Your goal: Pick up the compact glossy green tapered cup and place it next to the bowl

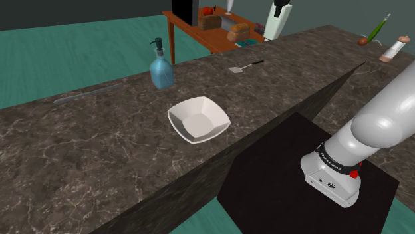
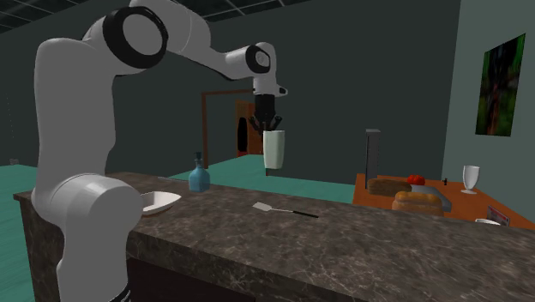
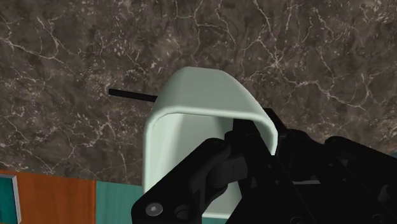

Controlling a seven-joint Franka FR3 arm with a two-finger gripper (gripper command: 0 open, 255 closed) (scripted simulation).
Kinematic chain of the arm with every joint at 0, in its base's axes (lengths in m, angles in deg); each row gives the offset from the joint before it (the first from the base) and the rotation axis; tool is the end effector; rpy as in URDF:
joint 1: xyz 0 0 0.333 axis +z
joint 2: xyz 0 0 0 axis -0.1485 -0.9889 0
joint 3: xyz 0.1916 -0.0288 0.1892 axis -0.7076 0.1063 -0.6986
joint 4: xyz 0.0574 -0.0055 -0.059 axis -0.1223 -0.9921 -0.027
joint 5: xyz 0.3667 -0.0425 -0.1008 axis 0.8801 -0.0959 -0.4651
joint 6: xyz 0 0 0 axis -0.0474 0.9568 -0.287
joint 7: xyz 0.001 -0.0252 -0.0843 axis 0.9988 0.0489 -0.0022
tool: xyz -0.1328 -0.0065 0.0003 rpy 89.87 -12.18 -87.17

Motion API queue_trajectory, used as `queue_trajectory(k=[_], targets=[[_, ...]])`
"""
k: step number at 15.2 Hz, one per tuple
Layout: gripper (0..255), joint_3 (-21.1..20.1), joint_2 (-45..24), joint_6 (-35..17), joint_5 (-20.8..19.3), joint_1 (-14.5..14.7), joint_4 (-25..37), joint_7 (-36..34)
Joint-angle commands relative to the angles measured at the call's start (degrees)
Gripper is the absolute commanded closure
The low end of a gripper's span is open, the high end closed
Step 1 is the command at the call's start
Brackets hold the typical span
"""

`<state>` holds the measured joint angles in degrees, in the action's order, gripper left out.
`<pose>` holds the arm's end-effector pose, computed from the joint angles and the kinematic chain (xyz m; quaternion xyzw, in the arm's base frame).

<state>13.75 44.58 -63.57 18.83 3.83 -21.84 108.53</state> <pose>0.5261 -0.1574 0.5152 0.9978 0.0597 -0.0266 0.0096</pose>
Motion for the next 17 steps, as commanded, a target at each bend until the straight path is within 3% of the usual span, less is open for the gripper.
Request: queue_trajectory(k=[1, 9, 17], targets=[[255, -1.4, 1.8, -0.9, -0.2, 1.4, -2.8, -2.9], [255, -7.1, 5.6, -3.1, 0.1, 6.7, -9.0, -13.9], [255, -13.0, 5.6, -4.7, 1.1, 11.7, -10.9, -24.7]])
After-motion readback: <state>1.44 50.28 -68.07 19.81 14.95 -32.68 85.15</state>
